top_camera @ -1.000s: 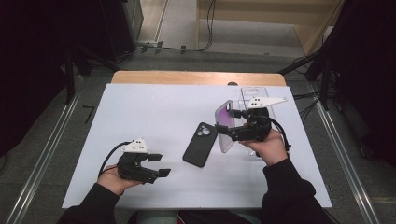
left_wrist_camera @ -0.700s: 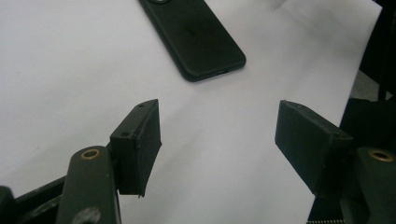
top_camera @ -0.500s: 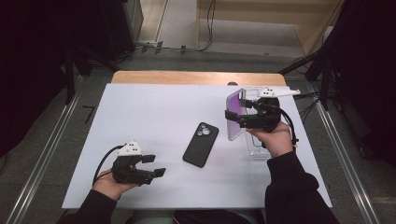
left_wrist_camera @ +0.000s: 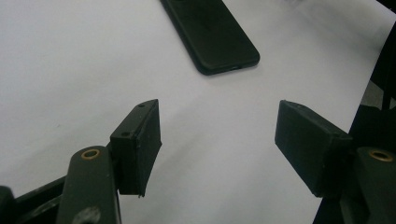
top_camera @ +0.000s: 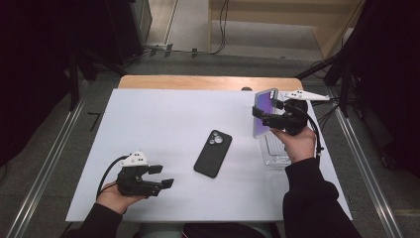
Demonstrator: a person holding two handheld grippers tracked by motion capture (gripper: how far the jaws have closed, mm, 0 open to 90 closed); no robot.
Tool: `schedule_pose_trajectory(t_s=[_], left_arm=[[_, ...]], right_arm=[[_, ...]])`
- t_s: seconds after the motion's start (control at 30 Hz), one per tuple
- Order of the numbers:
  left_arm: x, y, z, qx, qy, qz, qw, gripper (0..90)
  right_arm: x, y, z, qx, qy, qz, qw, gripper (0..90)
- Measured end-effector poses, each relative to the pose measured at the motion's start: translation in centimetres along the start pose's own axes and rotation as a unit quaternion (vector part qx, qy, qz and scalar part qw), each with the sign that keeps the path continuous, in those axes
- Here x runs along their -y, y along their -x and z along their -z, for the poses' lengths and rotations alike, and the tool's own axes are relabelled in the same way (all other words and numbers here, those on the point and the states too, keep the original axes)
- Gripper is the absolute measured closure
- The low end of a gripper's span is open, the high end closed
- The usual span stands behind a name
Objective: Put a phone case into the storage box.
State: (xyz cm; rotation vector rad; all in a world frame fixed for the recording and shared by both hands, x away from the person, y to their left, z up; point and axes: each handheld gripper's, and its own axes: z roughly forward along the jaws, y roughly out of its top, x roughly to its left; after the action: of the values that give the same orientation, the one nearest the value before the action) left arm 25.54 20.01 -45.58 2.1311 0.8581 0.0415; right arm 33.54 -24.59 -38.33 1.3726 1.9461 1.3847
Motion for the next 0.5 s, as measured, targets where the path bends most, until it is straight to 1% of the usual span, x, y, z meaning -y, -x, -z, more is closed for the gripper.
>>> schedule_pose_trajectory(t_s=[0.07,0.2,0.3,0.33,0.4,0.43,0.5], left_arm=[[0.0,-0.1,0.0,0.001,-0.001,0.001,1.0,31.8],[-0.1,-0.3,-0.1,0.002,0.002,0.008,1.0,31.8],[-0.1,-0.4,-0.1,0.003,0.001,0.005,1.0,31.8],[0.0,-0.4,-0.1,0.004,0.002,0.006,1.0,31.8],[-0.1,-0.5,-0.1,0.002,0.002,0.008,1.0,31.8],[-0.1,-0.6,-0.2,0.004,0.003,0.011,0.9999,31.8],[-0.3,-0.7,-0.3,0.003,0.002,0.013,0.9999,31.8]], right_arm=[[0.0,0.4,0.1,0.017,0.005,-0.003,0.9998,15.0],[0.0,1.4,-0.1,0.039,0.013,-0.015,0.999,15.0],[0.0,2.0,-0.5,0.046,0.021,-0.023,0.9985,15.0],[0.0,2.1,-0.6,0.046,0.02,-0.023,0.9985,15.0],[-0.2,2.6,-0.9,0.055,0.024,-0.025,0.9979,15.0],[-0.3,2.8,-1.1,0.055,0.025,-0.026,0.9978,15.0],[-0.5,3.3,-1.5,0.062,0.024,-0.03,0.9973,15.0]])
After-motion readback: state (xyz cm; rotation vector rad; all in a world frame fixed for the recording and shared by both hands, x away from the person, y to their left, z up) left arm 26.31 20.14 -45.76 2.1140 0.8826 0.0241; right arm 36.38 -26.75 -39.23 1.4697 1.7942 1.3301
